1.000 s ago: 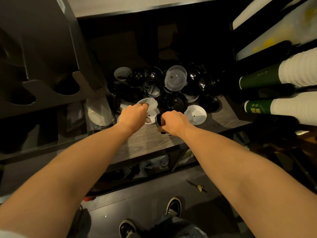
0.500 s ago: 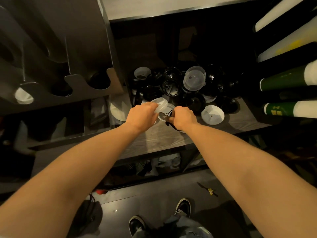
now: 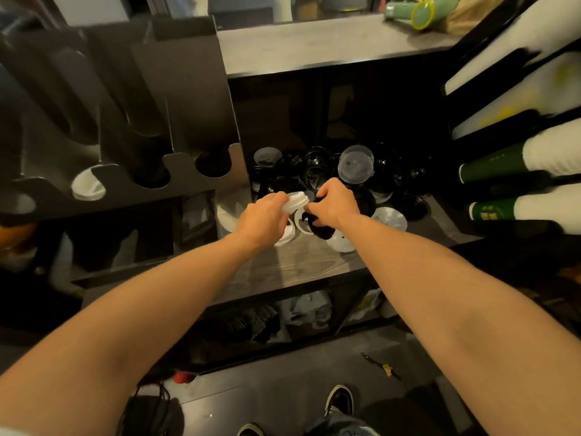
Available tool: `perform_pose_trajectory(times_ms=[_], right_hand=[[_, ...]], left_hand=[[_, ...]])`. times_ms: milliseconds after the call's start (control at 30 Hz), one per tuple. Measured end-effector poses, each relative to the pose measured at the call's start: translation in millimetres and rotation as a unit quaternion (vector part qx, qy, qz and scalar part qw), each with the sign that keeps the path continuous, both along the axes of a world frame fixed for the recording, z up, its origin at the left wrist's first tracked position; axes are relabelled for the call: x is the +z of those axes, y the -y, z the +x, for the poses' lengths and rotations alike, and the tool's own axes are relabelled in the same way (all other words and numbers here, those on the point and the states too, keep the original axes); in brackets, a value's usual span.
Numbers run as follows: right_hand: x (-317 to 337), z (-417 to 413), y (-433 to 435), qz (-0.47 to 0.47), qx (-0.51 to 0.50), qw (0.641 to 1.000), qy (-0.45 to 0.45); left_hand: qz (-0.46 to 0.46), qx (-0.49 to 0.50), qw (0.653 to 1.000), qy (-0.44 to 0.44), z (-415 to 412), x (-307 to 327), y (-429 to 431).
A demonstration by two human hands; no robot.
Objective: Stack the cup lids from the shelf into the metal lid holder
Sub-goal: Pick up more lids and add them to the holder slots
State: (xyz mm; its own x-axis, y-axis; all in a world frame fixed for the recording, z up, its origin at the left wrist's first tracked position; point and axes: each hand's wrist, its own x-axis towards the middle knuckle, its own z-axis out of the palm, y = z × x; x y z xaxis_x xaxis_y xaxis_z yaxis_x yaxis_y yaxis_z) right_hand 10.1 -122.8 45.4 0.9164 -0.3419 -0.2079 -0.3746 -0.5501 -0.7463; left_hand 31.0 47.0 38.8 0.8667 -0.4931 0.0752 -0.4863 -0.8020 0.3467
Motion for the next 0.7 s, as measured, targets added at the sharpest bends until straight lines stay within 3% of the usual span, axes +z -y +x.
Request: perform_pose_trajectory(times_ms=[67,300,467,700], right_hand=[[8.3,-5.5,-9.5,0.052,0.018,0.998,0.01],[25.7,-21.7,-60.1,0.03,0.093,0.995,0.037],[34.6,-28.6,-108.5,0.037,0.126,0.989,0.062],[54.4,-22.2,-183.7,0.104,0.174,0.978,0.056]], left_hand=[[-0.026,0.004,0.999,-0.02,-5.9,8.7,-11.8],[-0.125,0.051,0.98,-0.146,-22.0,34.5,-65.2],[-0.211,0.153,0.931,-0.254,-27.6,49.6,-108.0],[-0.317,0.247,0.833,-0.38,-34.5,77.3,-188.3]])
